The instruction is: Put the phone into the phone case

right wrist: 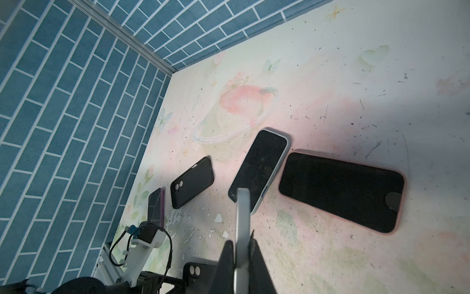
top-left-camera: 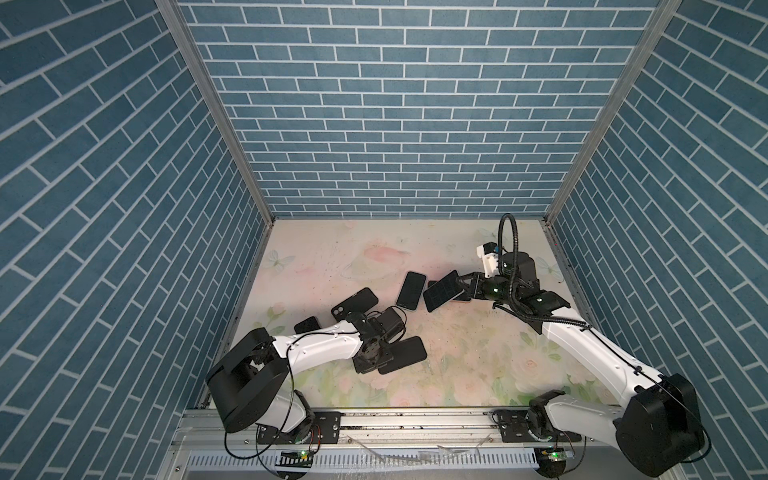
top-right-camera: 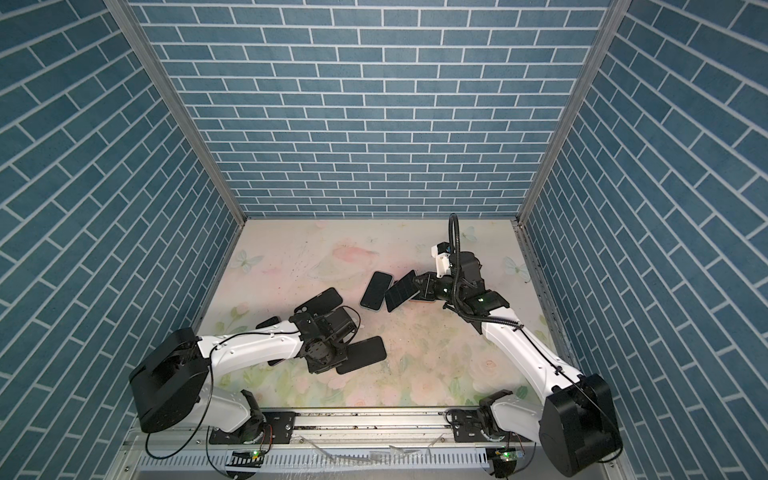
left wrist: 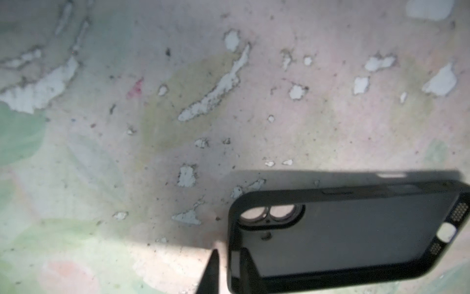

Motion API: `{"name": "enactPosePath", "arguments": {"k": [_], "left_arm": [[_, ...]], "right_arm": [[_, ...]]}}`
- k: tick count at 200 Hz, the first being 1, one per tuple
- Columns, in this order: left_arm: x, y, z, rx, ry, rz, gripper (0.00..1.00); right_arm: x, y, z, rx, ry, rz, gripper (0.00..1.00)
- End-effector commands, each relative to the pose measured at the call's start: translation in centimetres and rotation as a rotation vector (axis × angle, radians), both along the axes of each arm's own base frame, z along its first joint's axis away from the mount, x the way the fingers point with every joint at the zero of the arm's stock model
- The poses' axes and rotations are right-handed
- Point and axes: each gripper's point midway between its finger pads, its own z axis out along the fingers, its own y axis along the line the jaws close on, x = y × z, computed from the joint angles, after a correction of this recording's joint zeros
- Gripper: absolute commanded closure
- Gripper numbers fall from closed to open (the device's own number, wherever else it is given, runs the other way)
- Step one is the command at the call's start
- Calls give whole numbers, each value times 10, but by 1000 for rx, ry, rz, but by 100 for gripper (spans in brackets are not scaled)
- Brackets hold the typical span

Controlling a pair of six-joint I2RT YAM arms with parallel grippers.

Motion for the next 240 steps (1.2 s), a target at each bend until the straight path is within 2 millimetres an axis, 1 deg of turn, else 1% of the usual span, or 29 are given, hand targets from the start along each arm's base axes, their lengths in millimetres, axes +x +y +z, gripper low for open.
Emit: {"name": "enactPosePath", "arguments": {"k": [1, 7, 16, 26, 45, 57, 68, 76, 85, 102, 120, 130, 152, 170, 198, 221, 240], "left_arm": [[2, 7, 12, 9, -21, 52, 54], [5, 8, 18, 14, -41, 31, 49], [11, 10, 29, 32, -76, -12, 43], [17, 10, 42, 52, -119, -89, 40], [34, 0, 69, 78, -215, -328, 39], [42, -7, 79, 99, -251, -486, 39], [48, -12, 85, 135, -260, -622, 40], [51, -17, 84, 156, -252, -718, 42], [52, -25, 81, 162, -232, -812, 46], [51, -39, 71, 140, -189, -968, 47], [51, -47, 58, 131, -177, -1078, 47], [53, -52, 55, 110, -200, -1113, 47], [50, -63, 48, 42, -211, -1218, 45], [54, -63, 40, 64, -211, -1259, 44], [62, -61, 28, 91, -205, -1268, 45], [66, -55, 14, 113, -169, -1266, 48], [69, -55, 6, 108, -158, -1263, 54]], "right_arm": [[-4, -5, 19, 10, -79, 5, 100], [-6, -8, 18, 6, -76, -1, 100], [-7, -10, 17, 3, -75, -7, 100], [-9, -13, 16, 1, -73, -13, 100], [-13, -17, 16, 6, -62, -17, 100], [-16, -19, 15, 8, -48, -21, 100], [-21, -21, 14, 8, -28, -26, 100], [-24, -23, 12, 11, -10, -32, 100], [-29, -25, 8, 15, 12, -37, 100], [-38, -28, 0, 23, 62, -49, 100], [-47, -32, -8, 26, 114, -63, 100], [-52, -34, -13, 23, 136, -73, 100], [-60, -38, -20, 22, 164, -84, 100], [-63, -40, -23, 22, 176, -91, 100], [-63, -38, -25, 25, 185, -88, 100], [-62, -38, -25, 25, 186, -86, 100], [-62, -37, -25, 24, 187, -82, 100]]}}
